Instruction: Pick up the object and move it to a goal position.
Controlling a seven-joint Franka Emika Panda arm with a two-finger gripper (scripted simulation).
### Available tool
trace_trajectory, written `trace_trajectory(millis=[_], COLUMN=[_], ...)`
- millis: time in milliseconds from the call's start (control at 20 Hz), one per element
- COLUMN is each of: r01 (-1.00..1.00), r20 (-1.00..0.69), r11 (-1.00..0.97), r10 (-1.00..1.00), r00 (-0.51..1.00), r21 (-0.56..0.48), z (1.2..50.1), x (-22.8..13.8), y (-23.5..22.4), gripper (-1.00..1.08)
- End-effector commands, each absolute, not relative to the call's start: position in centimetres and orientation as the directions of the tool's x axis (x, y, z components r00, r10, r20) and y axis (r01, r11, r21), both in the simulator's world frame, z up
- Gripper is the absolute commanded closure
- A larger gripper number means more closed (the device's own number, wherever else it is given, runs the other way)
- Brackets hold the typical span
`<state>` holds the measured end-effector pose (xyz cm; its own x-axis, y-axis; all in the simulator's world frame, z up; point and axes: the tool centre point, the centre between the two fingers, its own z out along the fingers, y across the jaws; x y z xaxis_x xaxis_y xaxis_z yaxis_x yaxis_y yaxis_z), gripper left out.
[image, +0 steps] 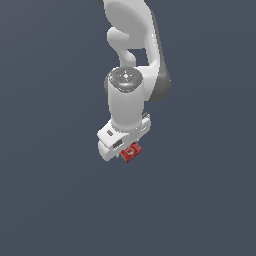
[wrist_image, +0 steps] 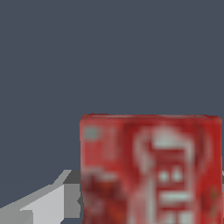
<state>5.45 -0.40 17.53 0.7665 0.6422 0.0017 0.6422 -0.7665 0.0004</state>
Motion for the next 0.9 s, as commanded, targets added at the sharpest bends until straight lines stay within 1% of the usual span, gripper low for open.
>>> trace_trajectory(millis=[0, 400, 850], r01=[0.642, 0.642, 0.641], r20=[0.001, 0.001, 0.001], r11=[-0.766, -0.767, -0.767], r10=[0.642, 0.642, 0.641], r00=[0.766, 0.767, 0.767], r21=[0.000, -0.001, -0.001], z=[20.2, 27.9, 33.9], x=[6.1, 8.3, 10.2], y=[-0.2, 0.4, 0.9], gripper=[1.08, 1.08, 1.08])
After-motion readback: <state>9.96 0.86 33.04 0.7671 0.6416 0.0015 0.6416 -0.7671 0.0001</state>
